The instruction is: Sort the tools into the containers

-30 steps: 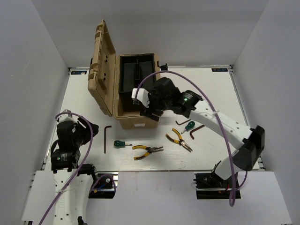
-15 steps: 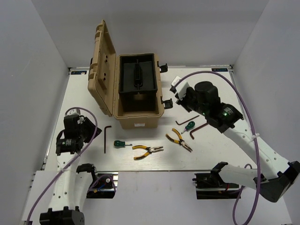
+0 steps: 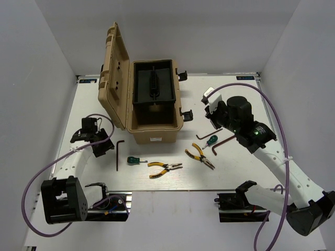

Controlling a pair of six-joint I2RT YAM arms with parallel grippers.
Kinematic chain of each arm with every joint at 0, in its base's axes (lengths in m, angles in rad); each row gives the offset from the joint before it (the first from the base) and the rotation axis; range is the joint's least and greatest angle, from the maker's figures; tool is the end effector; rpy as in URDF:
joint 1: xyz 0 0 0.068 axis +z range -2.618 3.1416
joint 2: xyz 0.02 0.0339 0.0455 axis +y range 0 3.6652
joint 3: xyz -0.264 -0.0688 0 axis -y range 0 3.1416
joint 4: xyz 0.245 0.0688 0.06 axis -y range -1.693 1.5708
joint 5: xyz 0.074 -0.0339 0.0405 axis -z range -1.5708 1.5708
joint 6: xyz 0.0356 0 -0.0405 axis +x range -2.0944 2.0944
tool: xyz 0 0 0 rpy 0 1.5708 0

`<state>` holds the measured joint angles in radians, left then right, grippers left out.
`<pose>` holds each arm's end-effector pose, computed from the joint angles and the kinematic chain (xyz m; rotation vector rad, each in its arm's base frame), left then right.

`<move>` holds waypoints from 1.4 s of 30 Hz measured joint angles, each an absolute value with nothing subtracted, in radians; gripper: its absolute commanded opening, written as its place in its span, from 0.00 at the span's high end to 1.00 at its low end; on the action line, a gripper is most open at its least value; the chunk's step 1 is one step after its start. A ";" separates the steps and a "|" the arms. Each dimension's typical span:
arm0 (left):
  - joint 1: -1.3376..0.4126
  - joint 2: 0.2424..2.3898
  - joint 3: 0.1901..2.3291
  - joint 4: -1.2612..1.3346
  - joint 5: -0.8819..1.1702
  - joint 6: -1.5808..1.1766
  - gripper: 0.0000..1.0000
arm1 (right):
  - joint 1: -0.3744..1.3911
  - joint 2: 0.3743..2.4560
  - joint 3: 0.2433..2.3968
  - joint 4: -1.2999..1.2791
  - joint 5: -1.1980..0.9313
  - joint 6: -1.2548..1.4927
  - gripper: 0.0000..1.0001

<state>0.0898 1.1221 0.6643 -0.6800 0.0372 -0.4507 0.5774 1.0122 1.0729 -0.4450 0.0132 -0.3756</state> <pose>0.1971 0.0164 0.1974 -0.7149 2.6222 -0.1570 0.1868 0.1211 0.3710 -0.8899 1.7430 0.1201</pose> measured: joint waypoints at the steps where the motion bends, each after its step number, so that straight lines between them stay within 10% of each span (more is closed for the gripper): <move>1: 0.085 1.132 0.664 -0.675 0.031 -0.445 0.39 | 0.570 1.010 1.067 -0.439 0.003 -0.369 1.00; 32: -0.130 1.372 0.684 -0.628 -0.150 -0.447 0.47 | 0.437 0.965 1.017 -0.392 -0.169 -0.242 1.00; 42: -0.146 1.388 0.699 -0.663 -0.210 -0.480 0.76 | 0.411 0.945 1.017 -0.391 -0.203 -0.223 1.00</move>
